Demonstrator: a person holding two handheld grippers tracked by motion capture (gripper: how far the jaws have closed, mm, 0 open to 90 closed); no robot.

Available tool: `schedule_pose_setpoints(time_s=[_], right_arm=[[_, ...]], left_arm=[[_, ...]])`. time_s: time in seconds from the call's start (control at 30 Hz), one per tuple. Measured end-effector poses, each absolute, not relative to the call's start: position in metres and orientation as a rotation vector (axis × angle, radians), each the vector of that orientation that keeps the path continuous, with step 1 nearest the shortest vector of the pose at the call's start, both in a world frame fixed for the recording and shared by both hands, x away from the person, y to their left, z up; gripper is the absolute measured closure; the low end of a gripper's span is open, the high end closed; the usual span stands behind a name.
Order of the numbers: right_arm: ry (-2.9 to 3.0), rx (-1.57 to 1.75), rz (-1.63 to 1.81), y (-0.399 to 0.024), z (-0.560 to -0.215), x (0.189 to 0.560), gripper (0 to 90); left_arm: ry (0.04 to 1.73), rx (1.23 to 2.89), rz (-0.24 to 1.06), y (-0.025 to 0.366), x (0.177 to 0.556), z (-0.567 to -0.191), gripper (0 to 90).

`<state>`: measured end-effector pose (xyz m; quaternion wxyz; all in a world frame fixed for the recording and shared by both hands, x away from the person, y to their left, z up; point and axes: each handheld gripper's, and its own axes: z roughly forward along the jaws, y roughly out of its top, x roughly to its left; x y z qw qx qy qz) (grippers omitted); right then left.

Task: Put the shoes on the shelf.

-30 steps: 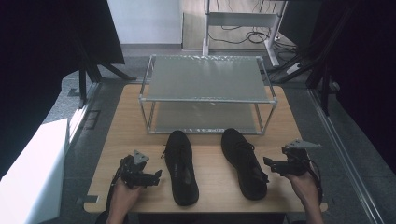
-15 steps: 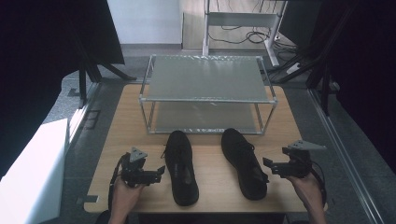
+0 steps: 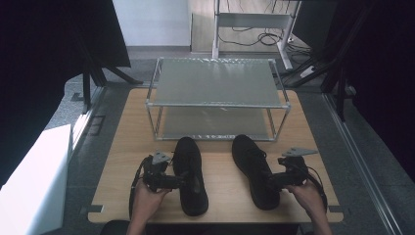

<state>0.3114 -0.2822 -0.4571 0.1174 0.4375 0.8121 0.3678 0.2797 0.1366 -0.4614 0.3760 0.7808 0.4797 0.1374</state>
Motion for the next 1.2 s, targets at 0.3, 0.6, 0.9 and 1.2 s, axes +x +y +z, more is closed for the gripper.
schedule_pose_setpoints(time_s=[0.3, 0.6, 0.9, 1.2], right_arm=[[2.358, 1.363, 1.043, -0.272, -0.477, 0.329, 12.4], [2.323, 1.258, 0.936, -0.257, -0.479, 0.326, 52.6], [2.219, 1.276, 0.949, -0.259, -0.476, 0.322, 75.3], [2.191, 1.373, 1.062, -0.268, -0.477, 0.322, 78.1]], left_arm=[[1.269, 2.038, 0.314, 0.115, 0.293, -0.473, 0.0], [1.337, 2.102, 0.364, 0.100, 0.300, -0.485, 10.2], [1.331, 2.133, 0.408, 0.118, 0.295, -0.476, 53.1], [1.359, 2.017, 0.362, 0.150, 0.293, -0.479, 78.9]])
